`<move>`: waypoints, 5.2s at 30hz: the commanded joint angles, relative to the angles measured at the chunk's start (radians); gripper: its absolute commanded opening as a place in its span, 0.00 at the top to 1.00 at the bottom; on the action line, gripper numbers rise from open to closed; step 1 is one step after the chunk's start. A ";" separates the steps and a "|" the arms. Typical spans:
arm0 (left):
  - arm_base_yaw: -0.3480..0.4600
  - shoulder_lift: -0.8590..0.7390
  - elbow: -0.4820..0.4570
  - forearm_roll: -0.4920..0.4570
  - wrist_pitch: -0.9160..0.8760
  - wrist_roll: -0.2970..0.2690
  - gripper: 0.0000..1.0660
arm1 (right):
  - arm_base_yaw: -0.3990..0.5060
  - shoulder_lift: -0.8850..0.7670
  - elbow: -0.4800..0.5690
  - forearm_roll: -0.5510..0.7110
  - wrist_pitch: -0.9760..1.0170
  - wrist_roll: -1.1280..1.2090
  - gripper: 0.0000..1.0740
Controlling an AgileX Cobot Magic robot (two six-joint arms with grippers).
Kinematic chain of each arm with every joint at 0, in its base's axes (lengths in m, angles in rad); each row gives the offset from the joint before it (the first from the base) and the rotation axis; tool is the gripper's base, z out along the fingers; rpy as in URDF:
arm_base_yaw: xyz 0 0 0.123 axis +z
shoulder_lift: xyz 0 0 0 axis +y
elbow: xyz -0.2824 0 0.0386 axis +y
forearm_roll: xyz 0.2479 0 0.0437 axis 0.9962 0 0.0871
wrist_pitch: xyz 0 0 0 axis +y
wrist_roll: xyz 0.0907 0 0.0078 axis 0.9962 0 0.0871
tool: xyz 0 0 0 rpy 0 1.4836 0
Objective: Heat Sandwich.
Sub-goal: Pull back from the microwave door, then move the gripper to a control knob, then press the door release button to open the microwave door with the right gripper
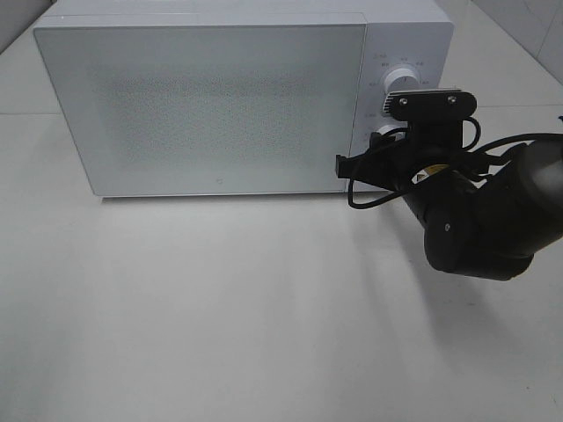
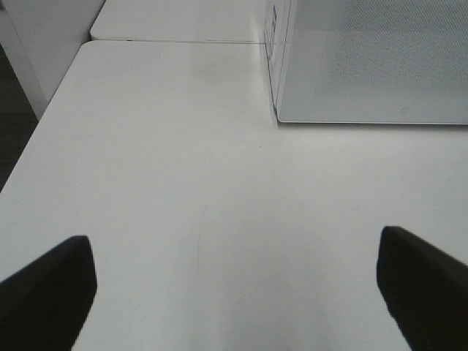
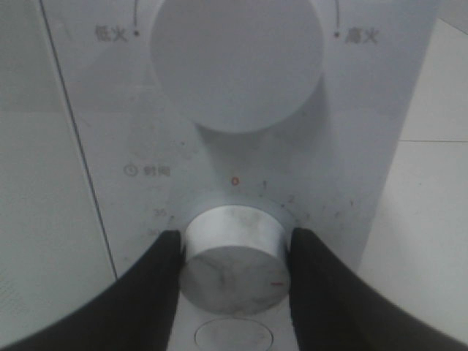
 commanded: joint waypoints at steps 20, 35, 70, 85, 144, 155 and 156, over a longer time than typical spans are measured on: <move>-0.008 -0.026 0.002 0.000 -0.004 -0.007 0.08 | 0.004 0.000 -0.008 -0.017 -0.031 0.429 0.94; -0.008 -0.026 0.002 0.000 -0.004 -0.007 0.08 | 0.004 0.000 -0.008 -0.063 -0.031 1.011 0.94; -0.008 -0.026 0.002 0.000 -0.004 -0.007 0.08 | 0.004 0.002 -0.006 -0.093 -0.110 1.723 0.90; -0.008 -0.026 0.002 0.000 -0.004 -0.007 0.08 | 0.004 0.002 -0.006 -0.118 -0.110 1.702 0.58; -0.008 -0.026 0.002 0.000 -0.004 -0.007 0.08 | -0.112 -0.534 0.061 -0.220 1.062 0.385 0.29; -0.008 -0.026 0.002 0.000 -0.004 -0.007 0.08 | -0.115 -0.621 0.039 -0.341 1.254 0.211 0.29; -0.008 -0.026 0.002 0.000 -0.004 -0.007 0.08 | -0.115 -0.649 0.039 -0.383 1.294 0.219 0.29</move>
